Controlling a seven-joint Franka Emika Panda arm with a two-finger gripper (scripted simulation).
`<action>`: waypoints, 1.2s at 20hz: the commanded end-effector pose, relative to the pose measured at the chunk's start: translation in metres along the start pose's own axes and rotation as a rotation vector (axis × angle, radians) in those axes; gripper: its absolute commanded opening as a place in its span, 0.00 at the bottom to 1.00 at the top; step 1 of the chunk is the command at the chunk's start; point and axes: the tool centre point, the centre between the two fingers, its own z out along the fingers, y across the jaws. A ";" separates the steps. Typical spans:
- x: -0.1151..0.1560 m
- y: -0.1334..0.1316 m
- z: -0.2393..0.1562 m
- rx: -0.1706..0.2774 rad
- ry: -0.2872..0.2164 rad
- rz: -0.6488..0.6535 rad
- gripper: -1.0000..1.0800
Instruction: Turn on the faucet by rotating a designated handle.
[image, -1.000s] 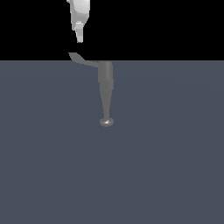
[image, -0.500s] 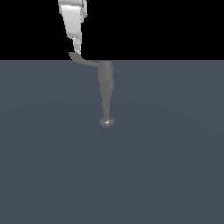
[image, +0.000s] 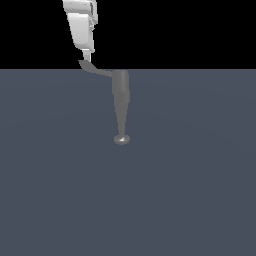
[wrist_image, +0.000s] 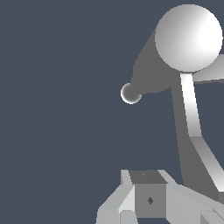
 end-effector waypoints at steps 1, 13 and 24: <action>0.000 0.000 0.000 0.000 0.000 0.000 0.00; 0.001 0.030 0.000 0.000 0.000 0.000 0.00; 0.002 0.060 0.000 0.000 0.000 0.000 0.00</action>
